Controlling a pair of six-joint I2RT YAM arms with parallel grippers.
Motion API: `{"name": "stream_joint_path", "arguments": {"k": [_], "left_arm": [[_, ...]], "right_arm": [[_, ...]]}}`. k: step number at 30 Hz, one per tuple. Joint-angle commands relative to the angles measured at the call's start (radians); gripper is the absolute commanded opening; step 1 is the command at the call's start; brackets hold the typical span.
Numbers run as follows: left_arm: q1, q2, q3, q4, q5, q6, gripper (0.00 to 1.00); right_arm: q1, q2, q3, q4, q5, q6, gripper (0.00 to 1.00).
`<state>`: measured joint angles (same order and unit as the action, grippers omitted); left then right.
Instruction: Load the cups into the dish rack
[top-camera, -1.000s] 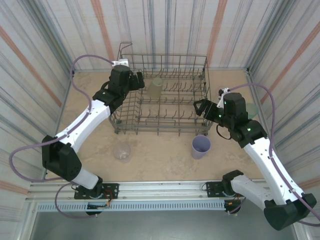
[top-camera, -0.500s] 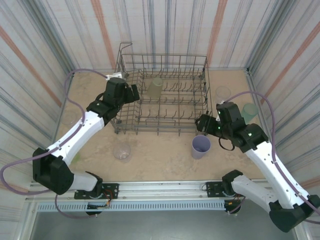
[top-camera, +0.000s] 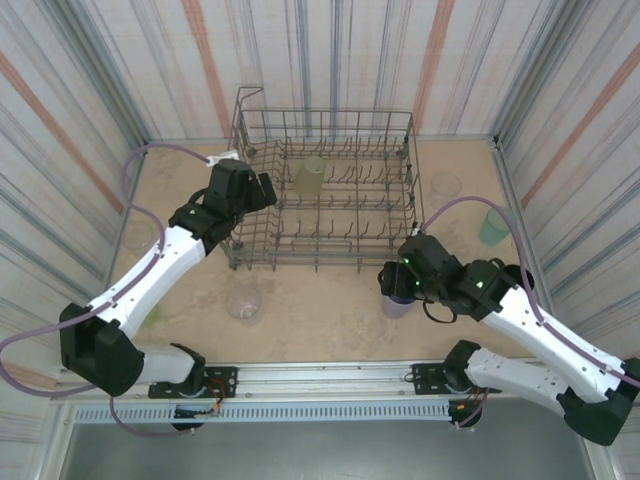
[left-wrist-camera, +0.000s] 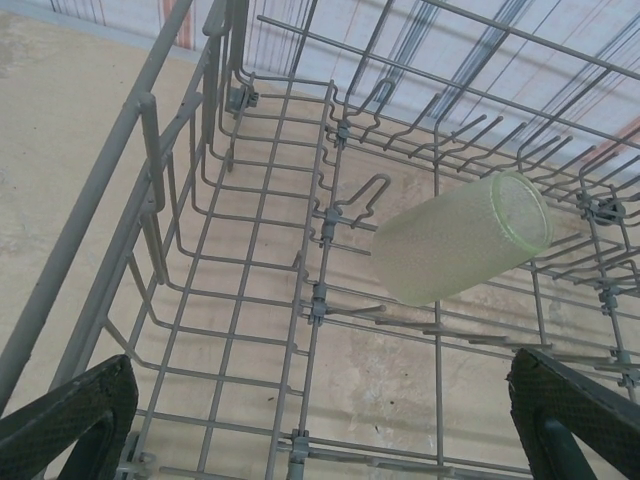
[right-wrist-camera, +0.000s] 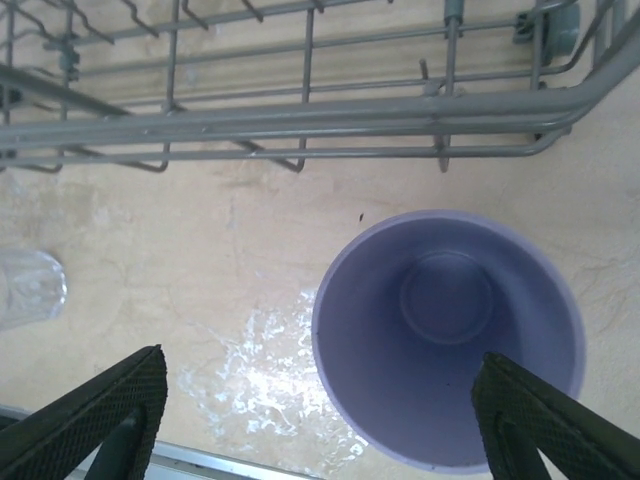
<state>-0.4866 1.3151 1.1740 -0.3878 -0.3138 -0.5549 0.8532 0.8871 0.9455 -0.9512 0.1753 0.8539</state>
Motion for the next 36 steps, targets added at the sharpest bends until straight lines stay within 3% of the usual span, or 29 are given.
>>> {"name": "stream_joint_path", "arguments": {"k": [1, 11, 31, 36], "left_arm": [[-0.009, -0.066, 0.012, -0.052, -0.018, -0.019, 0.99], [-0.009, -0.091, 0.018, -0.069, -0.014, 0.041, 0.99], [0.02, -0.173, 0.006, -0.079, 0.009, 0.15, 0.99], [0.021, -0.186, 0.003, -0.096, 0.01, 0.16, 0.99]], "right_arm": [[0.054, 0.025, -0.002, -0.017, 0.084, 0.065, 0.77], [0.139, 0.146, -0.003, -0.015, 0.142, 0.136, 0.62], [0.145, 0.26, -0.038, 0.02, 0.114, 0.149, 0.31], [0.129, 0.269, -0.044, 0.02, 0.107, 0.13, 0.17]]}}
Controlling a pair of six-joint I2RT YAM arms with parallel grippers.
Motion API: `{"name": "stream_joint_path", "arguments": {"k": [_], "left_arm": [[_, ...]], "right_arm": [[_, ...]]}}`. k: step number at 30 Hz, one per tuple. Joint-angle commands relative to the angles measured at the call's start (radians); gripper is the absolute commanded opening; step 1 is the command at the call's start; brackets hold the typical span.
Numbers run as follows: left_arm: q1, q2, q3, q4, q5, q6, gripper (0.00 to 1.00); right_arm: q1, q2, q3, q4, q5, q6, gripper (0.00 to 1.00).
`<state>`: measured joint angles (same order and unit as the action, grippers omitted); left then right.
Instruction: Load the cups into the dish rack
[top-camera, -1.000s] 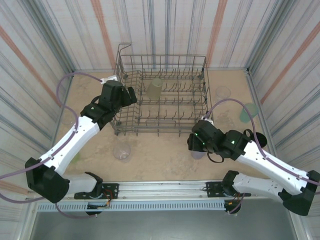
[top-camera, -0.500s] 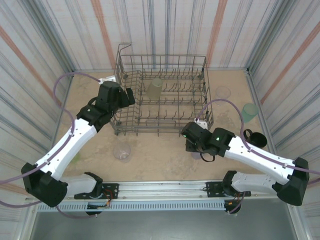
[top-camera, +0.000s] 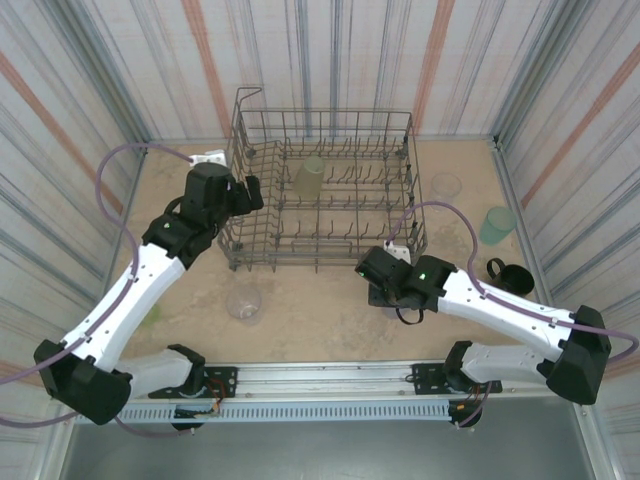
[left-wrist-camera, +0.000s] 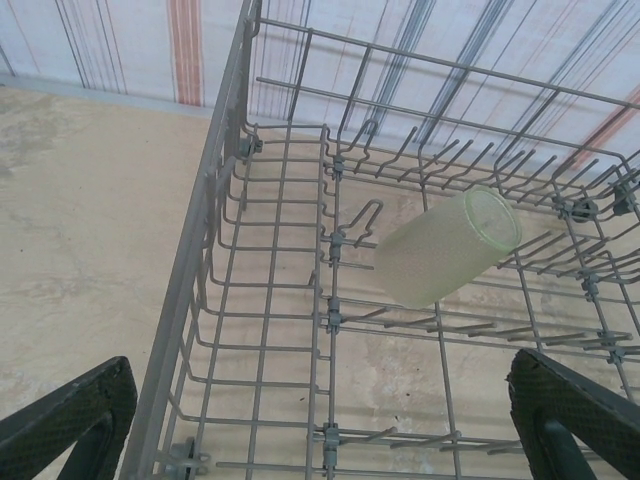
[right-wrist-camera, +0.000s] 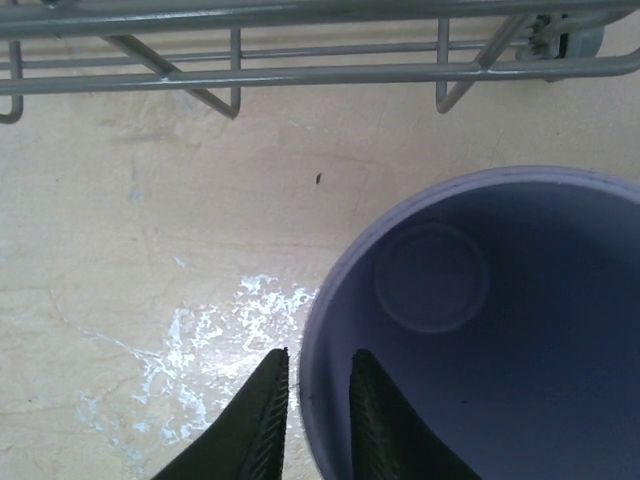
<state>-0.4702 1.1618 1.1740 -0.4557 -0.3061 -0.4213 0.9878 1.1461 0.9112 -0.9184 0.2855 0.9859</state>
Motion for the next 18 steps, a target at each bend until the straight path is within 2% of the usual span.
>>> {"name": "stream_joint_path", "arguments": {"k": [1, 5, 12, 18], "left_arm": [[0.004, -0.034, 0.001, -0.033, -0.002, 0.027, 0.99], [0.004, -0.046, -0.012, -0.034, -0.001, 0.011, 0.99], [0.004, -0.022, 0.028, -0.053, 0.034, -0.009, 0.99], [0.004, -0.003, 0.068, -0.077, 0.036, 0.002, 0.99]], "right_arm": [[-0.009, 0.011, -0.009, -0.011, -0.006, -0.009, 0.14], [-0.015, 0.009, 0.003, -0.019, -0.023, -0.037, 0.0], [-0.001, -0.074, 0.006, 0.007, -0.102, -0.088, 0.0], [0.019, -0.116, 0.026, 0.001, -0.114, -0.092, 0.0]]}}
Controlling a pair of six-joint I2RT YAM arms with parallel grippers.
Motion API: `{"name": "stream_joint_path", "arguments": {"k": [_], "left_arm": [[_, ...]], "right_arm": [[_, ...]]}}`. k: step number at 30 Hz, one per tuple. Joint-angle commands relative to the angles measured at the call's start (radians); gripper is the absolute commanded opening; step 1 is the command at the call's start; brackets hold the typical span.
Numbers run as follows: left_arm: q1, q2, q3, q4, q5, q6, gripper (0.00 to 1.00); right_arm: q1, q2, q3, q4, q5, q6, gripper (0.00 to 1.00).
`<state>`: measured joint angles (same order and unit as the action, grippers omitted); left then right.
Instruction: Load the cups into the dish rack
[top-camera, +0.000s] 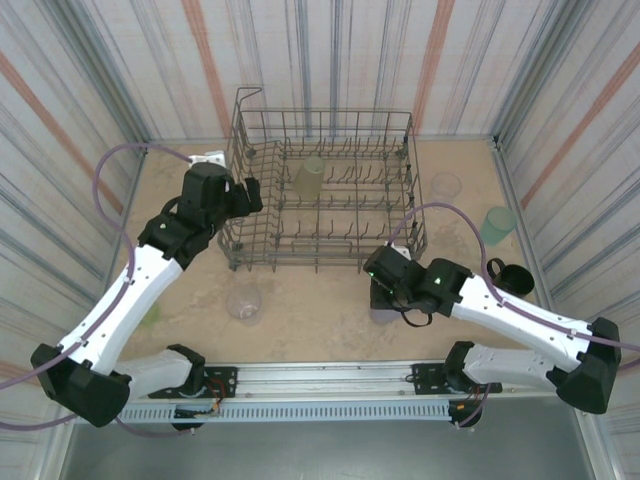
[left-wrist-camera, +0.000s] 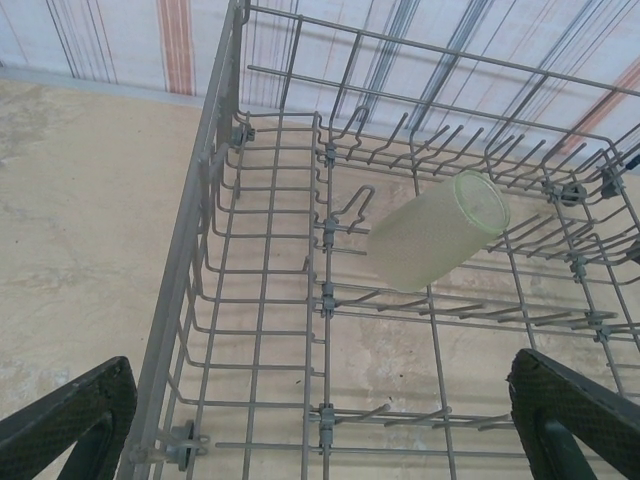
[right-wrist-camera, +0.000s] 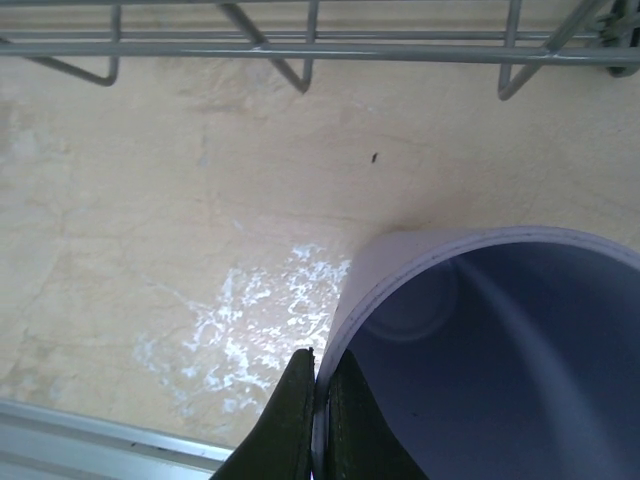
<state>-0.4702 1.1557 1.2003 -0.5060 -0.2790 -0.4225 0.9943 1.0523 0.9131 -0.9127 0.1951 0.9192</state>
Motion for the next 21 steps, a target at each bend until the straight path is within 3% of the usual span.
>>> {"name": "stream_joint_path", "arguments": {"k": [1, 21], "left_arm": [[0.005, 0.005, 0.041, -0.025, 0.009, 0.003, 0.99], [0.005, 0.046, 0.065, -0.009, 0.032, 0.007, 0.99]], "right_arm": [[0.018, -0.024, 0.029, 0.002, -0.031, -0.032, 0.0], [0.017, -0.095, 0.037, 0.209, -0.144, -0.121, 0.0]]}}
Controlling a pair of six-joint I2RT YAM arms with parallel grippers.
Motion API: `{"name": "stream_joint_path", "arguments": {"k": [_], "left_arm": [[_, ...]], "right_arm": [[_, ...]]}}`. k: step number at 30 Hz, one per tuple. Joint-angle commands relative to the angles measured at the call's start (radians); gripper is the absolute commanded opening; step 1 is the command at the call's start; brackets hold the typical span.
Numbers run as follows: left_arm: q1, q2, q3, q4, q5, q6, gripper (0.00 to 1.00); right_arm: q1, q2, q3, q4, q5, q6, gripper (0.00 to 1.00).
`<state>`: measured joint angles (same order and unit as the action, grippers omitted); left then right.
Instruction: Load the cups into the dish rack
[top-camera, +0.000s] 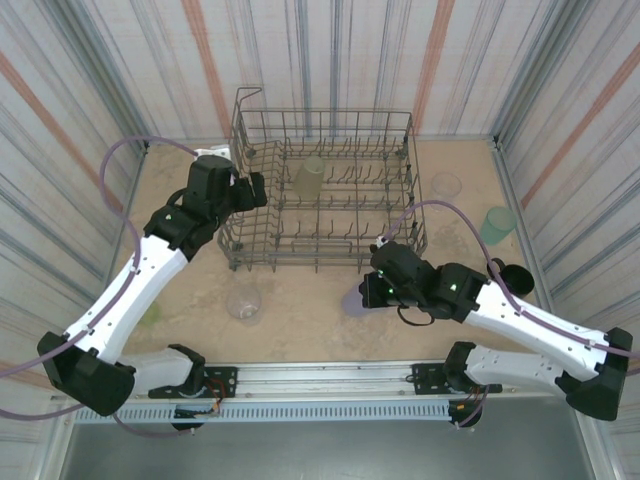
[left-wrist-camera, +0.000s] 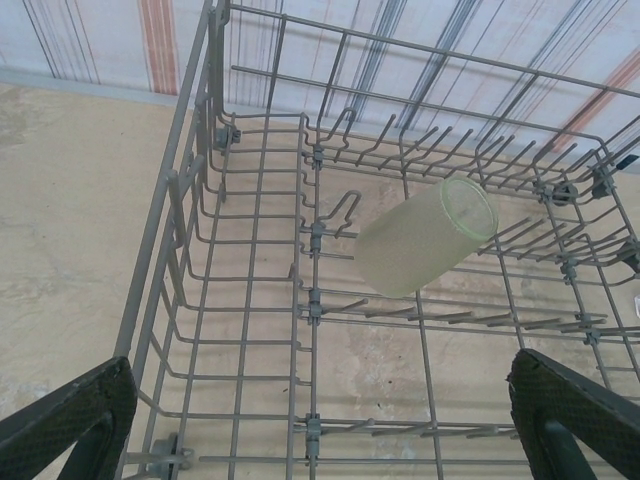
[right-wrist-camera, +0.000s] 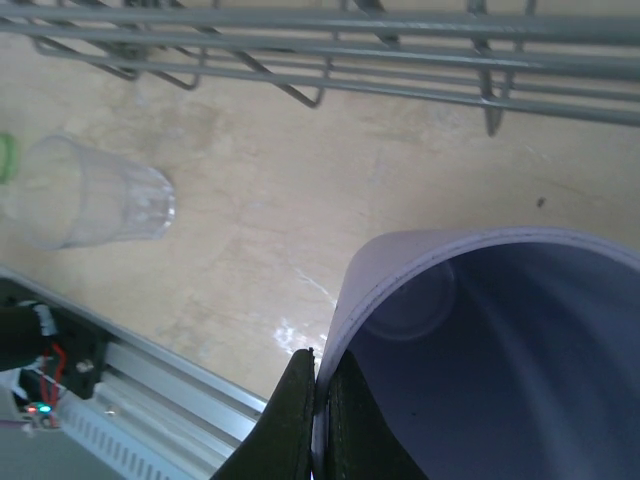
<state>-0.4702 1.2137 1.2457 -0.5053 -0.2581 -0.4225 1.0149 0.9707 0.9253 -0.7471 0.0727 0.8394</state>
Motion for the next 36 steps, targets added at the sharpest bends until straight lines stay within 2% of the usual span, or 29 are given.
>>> {"name": "stream_joint_path", "arguments": {"k": [1, 18, 36], "left_arm": [[0.004, -0.016, 0.016, -0.007, 0.012, 0.005, 0.99], [0.004, 0.003, 0.046, -0.023, 0.017, 0.007, 0.99], [0.004, -0.003, 0.087, -0.033, 0.016, -0.004, 0.99]], "right_arm": [[-0.01, -0.01, 0.029, 0.046, -0.028, -0.051, 0.0], [-0.094, -0.034, 0.066, 0.186, -0.159, -0.116, 0.0], [-0.104, 0.088, 0.389, 0.067, -0.154, -0.265, 0.0]]}}
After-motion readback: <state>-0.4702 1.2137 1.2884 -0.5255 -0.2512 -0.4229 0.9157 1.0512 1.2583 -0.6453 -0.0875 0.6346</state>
